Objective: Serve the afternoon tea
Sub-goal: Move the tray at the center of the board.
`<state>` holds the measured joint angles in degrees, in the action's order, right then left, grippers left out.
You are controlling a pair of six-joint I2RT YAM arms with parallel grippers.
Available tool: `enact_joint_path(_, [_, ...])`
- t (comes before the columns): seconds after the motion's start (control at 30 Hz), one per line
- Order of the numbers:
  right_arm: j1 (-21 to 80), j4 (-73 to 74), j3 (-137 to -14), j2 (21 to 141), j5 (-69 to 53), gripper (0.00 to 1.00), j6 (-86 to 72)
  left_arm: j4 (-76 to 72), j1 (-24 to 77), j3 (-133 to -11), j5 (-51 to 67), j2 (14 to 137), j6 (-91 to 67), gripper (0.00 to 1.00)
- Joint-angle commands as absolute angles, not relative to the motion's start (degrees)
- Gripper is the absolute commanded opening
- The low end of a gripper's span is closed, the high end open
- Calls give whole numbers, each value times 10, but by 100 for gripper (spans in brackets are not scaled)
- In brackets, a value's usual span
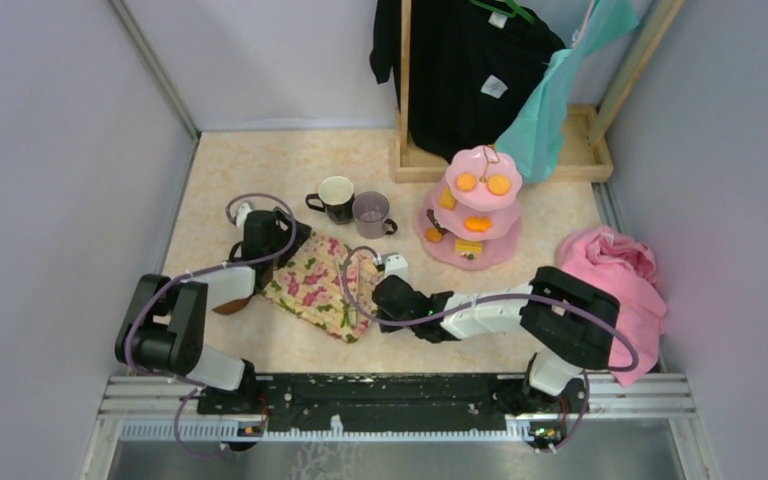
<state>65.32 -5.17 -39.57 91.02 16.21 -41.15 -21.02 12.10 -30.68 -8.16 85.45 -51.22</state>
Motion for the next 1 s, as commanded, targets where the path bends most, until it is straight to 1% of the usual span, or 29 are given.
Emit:
enact_joint_path(0.0, [670, -107, -435, 934, 140, 0, -406, -115, 119, -296, -68, 822, -508, 82])
enact_joint_path(0.13, [675, -108, -455, 942, 132, 0, -393, -93, 119, -283, -74, 768, -511, 82])
enact_joint_path(0.43, [675, -100, -510, 1015, 105, 0, -360, -38, 119, -274, -79, 663, -517, 83])
enact_joint_path(0.63, [672, -96, -583, 1064, 93, 0, -319, -7, 119, -256, -96, 598, -528, 84])
enact_joint_path(0.87, [633, -90, -671, 1121, 57, 0, -288, 19, 119, -209, -140, 513, -583, 87])
enact_joint_path(0.97, [609, -91, -705, 1145, 23, 0, -281, 37, 119, -198, -158, 468, -597, 88])
